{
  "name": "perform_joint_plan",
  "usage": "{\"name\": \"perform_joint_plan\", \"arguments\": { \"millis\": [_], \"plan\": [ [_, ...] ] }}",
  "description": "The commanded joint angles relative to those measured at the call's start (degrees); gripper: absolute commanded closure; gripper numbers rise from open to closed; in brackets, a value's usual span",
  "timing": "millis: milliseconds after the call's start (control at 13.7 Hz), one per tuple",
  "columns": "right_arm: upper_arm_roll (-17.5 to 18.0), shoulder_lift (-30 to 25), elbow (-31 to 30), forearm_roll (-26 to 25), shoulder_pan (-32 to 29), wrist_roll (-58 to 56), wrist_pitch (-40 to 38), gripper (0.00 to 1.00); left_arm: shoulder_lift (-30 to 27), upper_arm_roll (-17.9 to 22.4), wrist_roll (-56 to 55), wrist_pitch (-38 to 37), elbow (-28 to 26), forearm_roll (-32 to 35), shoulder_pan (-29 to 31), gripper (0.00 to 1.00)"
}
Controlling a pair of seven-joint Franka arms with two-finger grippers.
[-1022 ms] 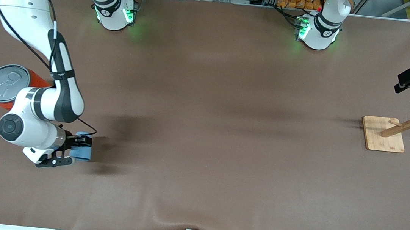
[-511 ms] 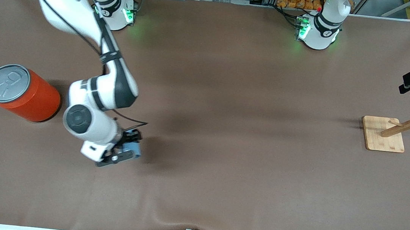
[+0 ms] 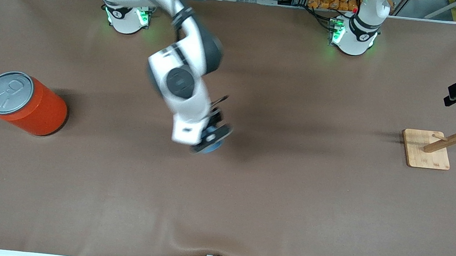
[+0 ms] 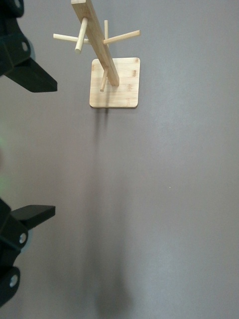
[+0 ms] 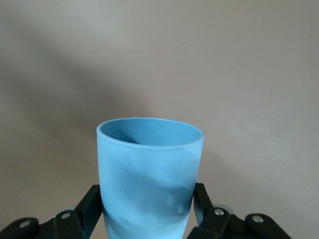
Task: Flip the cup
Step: 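Carry the blue cup with the right gripper toward the table middle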
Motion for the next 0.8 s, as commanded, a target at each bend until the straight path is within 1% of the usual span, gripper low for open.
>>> {"name": "perform_joint_plan", "arguments": {
  "millis": [0,73,146,219,365,438,584,730],
  "plan": [
    [-1.1,-0.3,1.5,-2.7,5.5,-4.7,-0.7,0.78,-0.1,0.0,0.9,-0.3,0.1,-0.4,0.4,0.0],
    [-1.1,-0.3,1.6,-5.0,7.4,-8.0,-0.7,0.79,-0.1,0.0,0.9,-0.4,0.1,-0.4,0.6,0.0],
    [-1.1,-0.2,1.5,-6.9,7.9,-12.6,-0.6,0.8,-0.1,0.0,0.8,-0.3,0.0,-0.4,0.8,0.0],
    [-1.1,0.0,1.5,-9.2,9.0,-18.5,-0.4,0.84,-0.1,0.0,0.8,-0.3,0.1,-0.4,0.8,0.0],
    [-1.1,0.9,1.1,-13.0,9.9,-28.9,0.7,0.85,-0.1,0.0,0.9,-0.3,0.1,-0.4,0.9,0.0],
    [-1.1,1.1,0.9,-13.9,9.9,-34.1,2.6,0.86,-0.1,0.0,0.9,-0.3,0.1,-0.4,1.0,0.0],
    [-1.1,1.2,-0.4,-14.0,10.3,-42.3,3.6,0.88,0.5,0.0,0.8,-0.2,0.3,-0.4,1.0,0.0],
    [-1.1,1.8,-1.8,-13.7,11.3,-44.3,3.8,0.88,0.7,0.0,0.8,-0.1,0.3,-0.4,1.0,0.0]
  ]
}}
